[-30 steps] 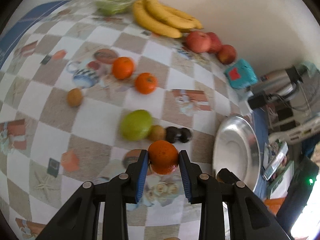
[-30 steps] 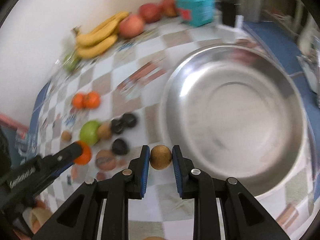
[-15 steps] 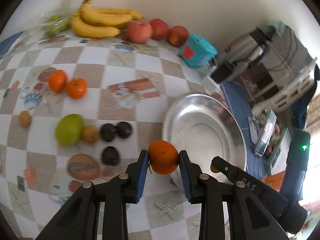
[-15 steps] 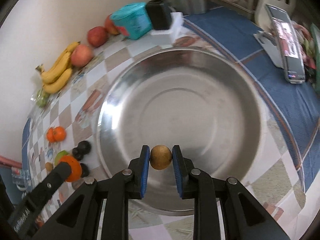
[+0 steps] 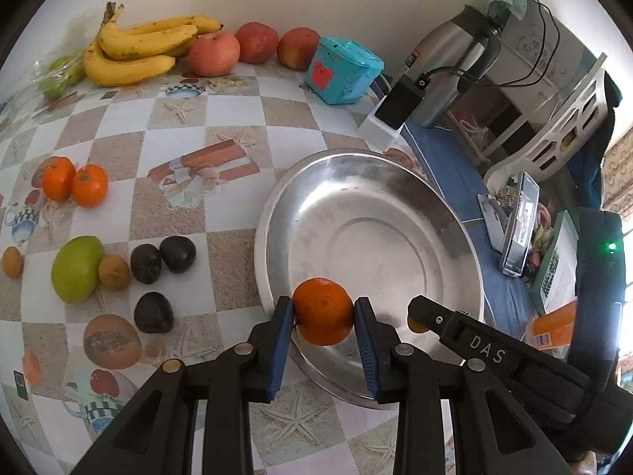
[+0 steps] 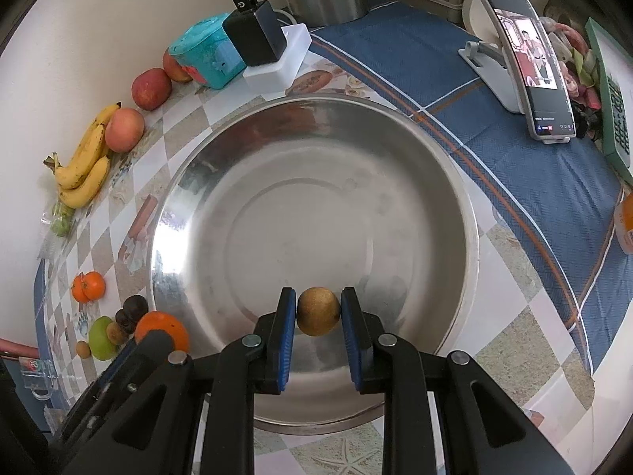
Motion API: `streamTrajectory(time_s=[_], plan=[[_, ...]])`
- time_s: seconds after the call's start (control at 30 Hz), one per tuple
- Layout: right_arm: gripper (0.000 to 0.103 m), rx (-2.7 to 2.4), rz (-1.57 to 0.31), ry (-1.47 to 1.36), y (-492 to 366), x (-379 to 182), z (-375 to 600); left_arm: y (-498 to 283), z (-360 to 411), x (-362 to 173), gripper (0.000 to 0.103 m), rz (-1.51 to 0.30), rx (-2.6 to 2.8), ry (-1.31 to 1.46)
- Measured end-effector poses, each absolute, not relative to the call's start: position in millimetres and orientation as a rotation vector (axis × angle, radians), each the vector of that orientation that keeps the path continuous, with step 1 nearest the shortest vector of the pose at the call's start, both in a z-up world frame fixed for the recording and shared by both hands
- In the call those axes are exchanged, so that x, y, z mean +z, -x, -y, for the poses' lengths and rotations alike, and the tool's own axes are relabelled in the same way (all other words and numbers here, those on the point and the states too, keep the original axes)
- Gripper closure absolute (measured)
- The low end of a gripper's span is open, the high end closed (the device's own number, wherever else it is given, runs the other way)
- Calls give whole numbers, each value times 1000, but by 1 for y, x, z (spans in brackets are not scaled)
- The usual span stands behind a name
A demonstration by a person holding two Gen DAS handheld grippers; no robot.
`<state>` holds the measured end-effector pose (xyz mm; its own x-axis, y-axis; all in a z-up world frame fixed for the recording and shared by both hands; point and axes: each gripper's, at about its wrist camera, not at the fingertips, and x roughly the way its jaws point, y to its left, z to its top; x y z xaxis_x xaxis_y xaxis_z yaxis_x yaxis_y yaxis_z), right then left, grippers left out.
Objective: Organize fruits
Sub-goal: 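Open the left tool over the bowl while the right tool releases the kiwi, then withdraw both open tools from the bowl back toward the fruit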
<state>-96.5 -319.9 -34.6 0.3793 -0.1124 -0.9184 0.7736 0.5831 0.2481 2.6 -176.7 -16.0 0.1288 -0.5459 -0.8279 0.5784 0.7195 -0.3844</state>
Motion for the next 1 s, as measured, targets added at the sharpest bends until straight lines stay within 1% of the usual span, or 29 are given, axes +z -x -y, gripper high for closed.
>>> streamTrajectory(time_s=[0.2, 0.27, 0.33, 0.4, 0.57, 0.63, 0.7, 1.0], plan=[[78, -643, -1032, -770, 96, -37, 322, -3, 176, -17, 67, -1199, -815, -27], [76, -642, -1026, -769, 96, -35, 321, -4, 175, -16, 67, -1197, -817, -19], [72, -643, -1022, -767, 96, -35, 321, -5, 174, -14, 61, -1192, -818, -12], [72, -645, -1019, -762, 96, -34, 321, -5, 173, -11, 58, -1186, -818, -7], [72, -649, -1013, -758, 97, -33, 322, -9, 168, -10, 56, -1183, -791, 0], [72, -649, -1012, -756, 97, -33, 322, -12, 165, -11, 47, -1183, -763, 0], [72, -649, -1013, -754, 96, -33, 321, -15, 162, -11, 41, -1183, -729, -5], [73, -611, -1024, -727, 90, -33, 316, -37, 135, -17, 38, -1201, -514, -14]])
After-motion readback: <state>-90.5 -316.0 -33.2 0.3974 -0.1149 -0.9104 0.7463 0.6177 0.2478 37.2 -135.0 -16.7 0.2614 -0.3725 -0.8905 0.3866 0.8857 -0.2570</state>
